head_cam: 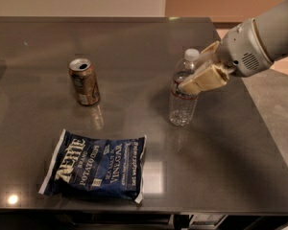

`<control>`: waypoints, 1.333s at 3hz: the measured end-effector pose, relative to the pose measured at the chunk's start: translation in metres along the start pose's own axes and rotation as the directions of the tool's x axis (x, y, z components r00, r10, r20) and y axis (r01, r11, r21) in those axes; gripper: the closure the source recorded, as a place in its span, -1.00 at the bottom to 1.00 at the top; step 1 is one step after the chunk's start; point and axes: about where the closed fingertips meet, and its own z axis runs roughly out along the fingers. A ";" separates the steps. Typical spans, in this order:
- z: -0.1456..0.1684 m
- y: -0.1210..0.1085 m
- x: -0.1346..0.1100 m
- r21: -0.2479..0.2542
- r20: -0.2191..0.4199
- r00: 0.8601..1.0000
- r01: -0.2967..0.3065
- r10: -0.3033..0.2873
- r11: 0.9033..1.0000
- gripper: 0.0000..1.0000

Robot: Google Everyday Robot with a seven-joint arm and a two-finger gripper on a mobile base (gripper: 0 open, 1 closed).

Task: Move water bottle near blue chip bag

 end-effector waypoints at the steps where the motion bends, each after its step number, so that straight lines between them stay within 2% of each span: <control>1: 0.002 0.012 -0.019 -0.032 0.044 0.999 0.034 -0.033 0.999 0.74; 2: 0.017 0.026 -0.042 -0.085 0.089 0.993 0.082 -0.074 0.993 1.00; 4: 0.047 0.053 -0.070 -0.176 0.130 0.982 0.159 -0.137 0.971 1.00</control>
Offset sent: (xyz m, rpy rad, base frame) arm -0.0166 0.0812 0.0206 0.1216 -0.0218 0.2091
